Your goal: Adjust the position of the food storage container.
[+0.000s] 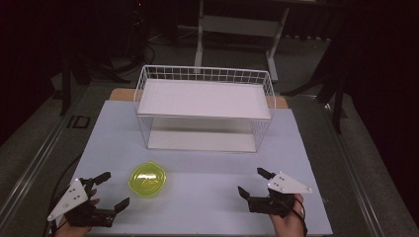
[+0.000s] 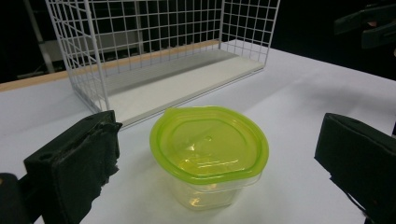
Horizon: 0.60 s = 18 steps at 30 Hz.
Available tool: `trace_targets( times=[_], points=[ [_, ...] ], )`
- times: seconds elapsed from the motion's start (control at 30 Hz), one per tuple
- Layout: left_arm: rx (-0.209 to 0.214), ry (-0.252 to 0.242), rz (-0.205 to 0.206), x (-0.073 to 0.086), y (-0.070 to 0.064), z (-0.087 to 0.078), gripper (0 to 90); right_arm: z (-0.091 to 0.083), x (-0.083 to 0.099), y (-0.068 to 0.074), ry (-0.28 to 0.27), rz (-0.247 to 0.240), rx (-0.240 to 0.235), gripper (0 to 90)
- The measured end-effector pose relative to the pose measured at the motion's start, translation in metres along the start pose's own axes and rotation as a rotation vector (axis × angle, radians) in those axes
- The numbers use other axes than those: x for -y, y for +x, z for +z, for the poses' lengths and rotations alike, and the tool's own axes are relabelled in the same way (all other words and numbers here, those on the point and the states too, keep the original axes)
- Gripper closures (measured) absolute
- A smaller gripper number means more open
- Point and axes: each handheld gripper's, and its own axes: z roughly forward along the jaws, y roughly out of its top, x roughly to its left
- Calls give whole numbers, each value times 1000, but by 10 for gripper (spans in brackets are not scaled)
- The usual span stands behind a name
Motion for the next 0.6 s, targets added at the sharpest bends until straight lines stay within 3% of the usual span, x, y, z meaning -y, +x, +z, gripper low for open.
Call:
trace_targets(
  times=[0.13,0.27,0.43,0.6],
  points=[
    [46,-27,-10,-3,-5,-3,6,-1,-3,5,0,-17,-20,133],
    [70,-44,9,-9,-14,-5,6,-6,-9,12,-38,-44,-25,130],
    [101,-36,-45,-20,-18,-8,6,-10,-12,14,-61,-48,-27,130],
    [49,-10,-68,-27,-13,-9,6,-11,-13,14,-73,-41,-24,130]
  ],
)
